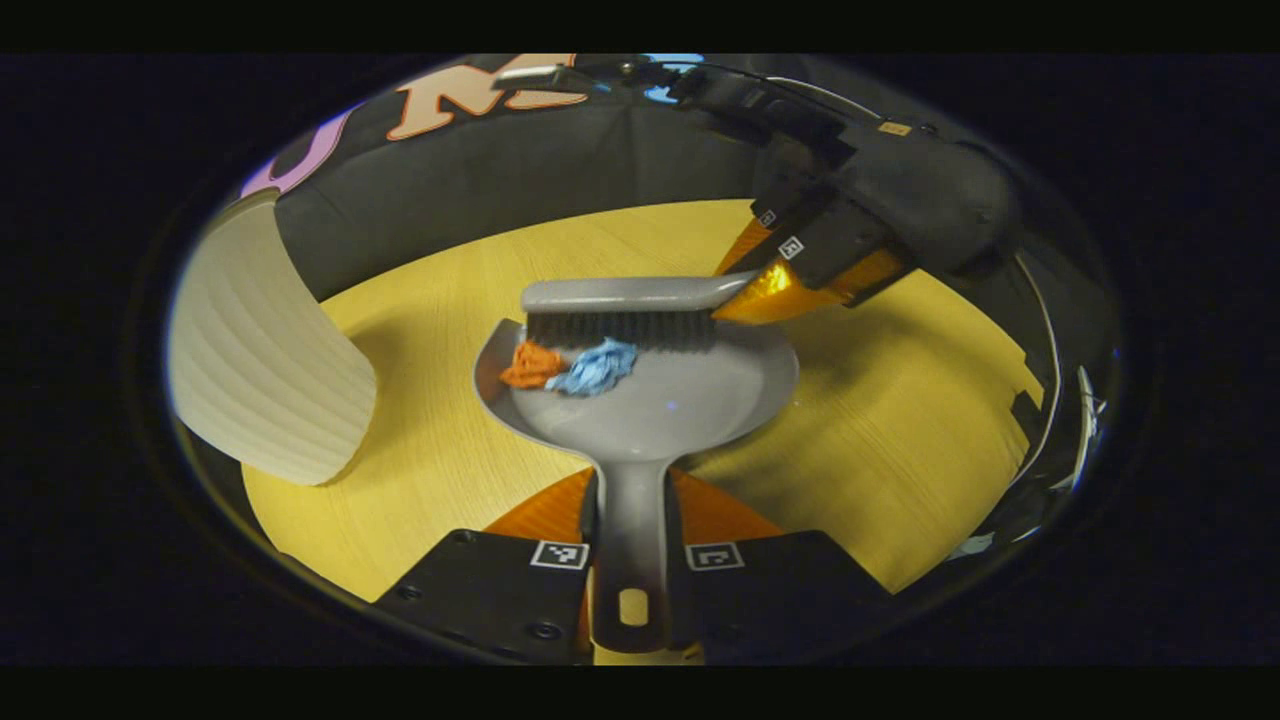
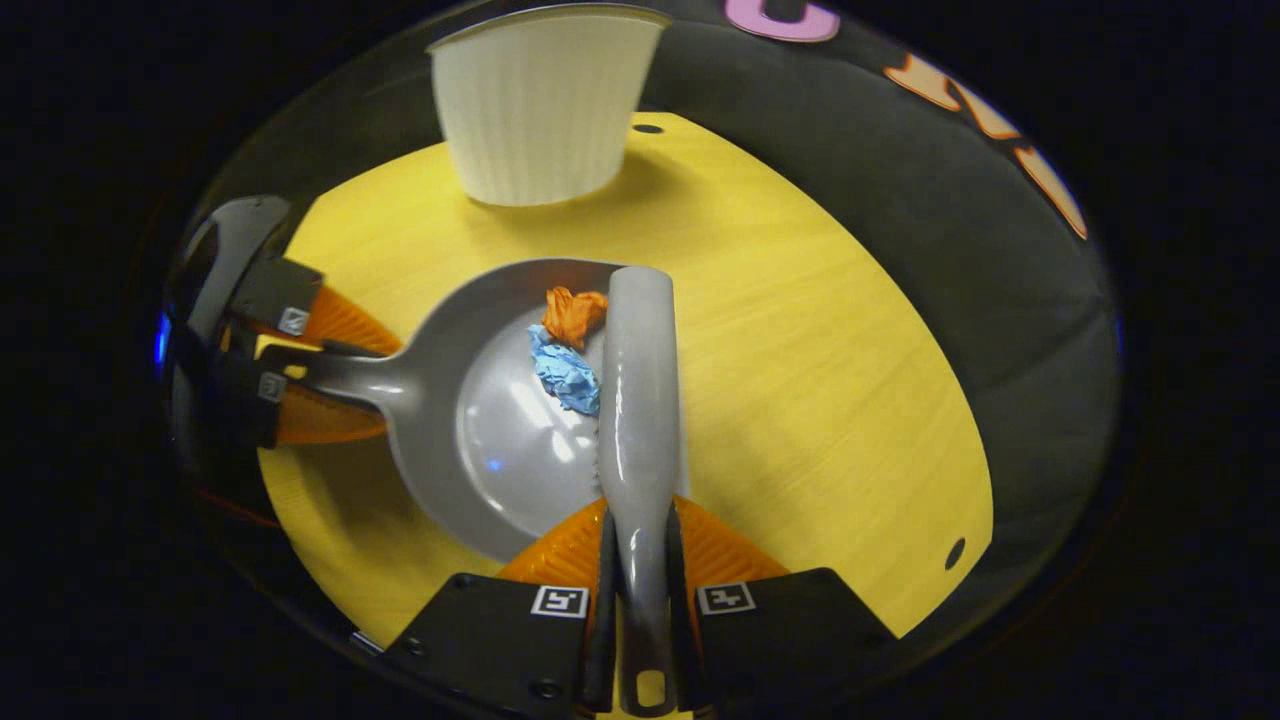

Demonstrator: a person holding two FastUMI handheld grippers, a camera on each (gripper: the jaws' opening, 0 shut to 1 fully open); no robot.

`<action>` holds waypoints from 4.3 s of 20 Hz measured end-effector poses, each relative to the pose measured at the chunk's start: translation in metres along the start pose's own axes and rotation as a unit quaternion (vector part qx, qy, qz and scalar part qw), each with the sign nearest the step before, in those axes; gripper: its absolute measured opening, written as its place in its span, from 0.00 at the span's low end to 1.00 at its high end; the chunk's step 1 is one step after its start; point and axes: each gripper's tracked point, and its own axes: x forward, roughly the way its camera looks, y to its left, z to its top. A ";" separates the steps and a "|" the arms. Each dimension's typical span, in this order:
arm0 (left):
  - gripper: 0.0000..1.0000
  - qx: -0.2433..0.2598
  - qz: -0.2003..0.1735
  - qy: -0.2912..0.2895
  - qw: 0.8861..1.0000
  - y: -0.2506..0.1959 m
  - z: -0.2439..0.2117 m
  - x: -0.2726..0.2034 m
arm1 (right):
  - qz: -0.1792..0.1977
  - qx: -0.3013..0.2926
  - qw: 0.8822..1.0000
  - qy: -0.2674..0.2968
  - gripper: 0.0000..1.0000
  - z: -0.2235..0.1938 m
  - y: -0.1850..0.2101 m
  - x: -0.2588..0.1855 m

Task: Pick up the small broom and dustpan from the desktop, sweep the trash into the dustpan with the broom, and then empty the trash into the garbage bin.

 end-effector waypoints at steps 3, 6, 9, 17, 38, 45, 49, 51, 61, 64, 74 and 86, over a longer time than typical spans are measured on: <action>0.21 -0.007 0.009 -0.015 1.000 0.002 -0.004 -0.012 | -0.045 0.061 0.995 -0.065 0.26 0.017 -0.029 -0.030; 0.19 -0.009 0.042 -0.048 0.998 0.008 0.011 -0.013 | -0.122 0.149 0.973 -0.127 0.26 0.003 -0.057 -0.067; 0.19 -0.010 0.081 -0.097 0.992 0.016 0.032 -0.016 | -0.151 0.244 0.949 -0.133 0.26 -0.052 -0.069 -0.101; 0.18 -0.005 0.163 -0.237 0.958 0.037 0.112 -0.073 | -0.135 0.363 0.912 -0.137 0.25 -0.162 -0.029 -0.129; 0.18 0.211 0.463 -0.061 0.859 0.268 0.073 -0.232 | -0.083 0.350 0.920 -0.155 0.26 -0.145 0.044 -0.112; 0.18 0.410 0.469 0.064 0.780 0.274 0.079 -0.230 | -0.083 0.333 0.927 -0.148 0.26 -0.140 0.046 -0.103; 0.18 0.505 0.450 0.103 0.729 0.254 0.093 -0.231 | -0.082 0.337 0.925 -0.154 0.25 -0.138 0.043 -0.104; 0.15 0.467 0.445 0.086 0.759 0.252 0.094 -0.228 | -0.082 0.341 0.923 -0.158 0.25 -0.139 0.042 -0.105; 0.17 0.107 0.379 -0.181 0.901 0.171 0.128 -0.219 | -0.110 0.406 0.882 -0.212 0.25 -0.133 0.030 -0.138; 0.17 0.015 0.294 -0.241 0.925 0.106 0.125 -0.190 | -0.132 0.438 0.860 -0.227 0.25 -0.131 0.027 -0.149; 0.19 -0.119 0.194 -0.183 0.956 0.014 0.037 -0.092 | -0.171 0.480 0.842 -0.176 0.25 -0.147 0.047 -0.135; 0.18 -0.123 0.148 -0.051 0.980 0.004 -0.015 -0.038 | -0.160 0.461 0.872 -0.051 0.25 -0.181 0.102 -0.083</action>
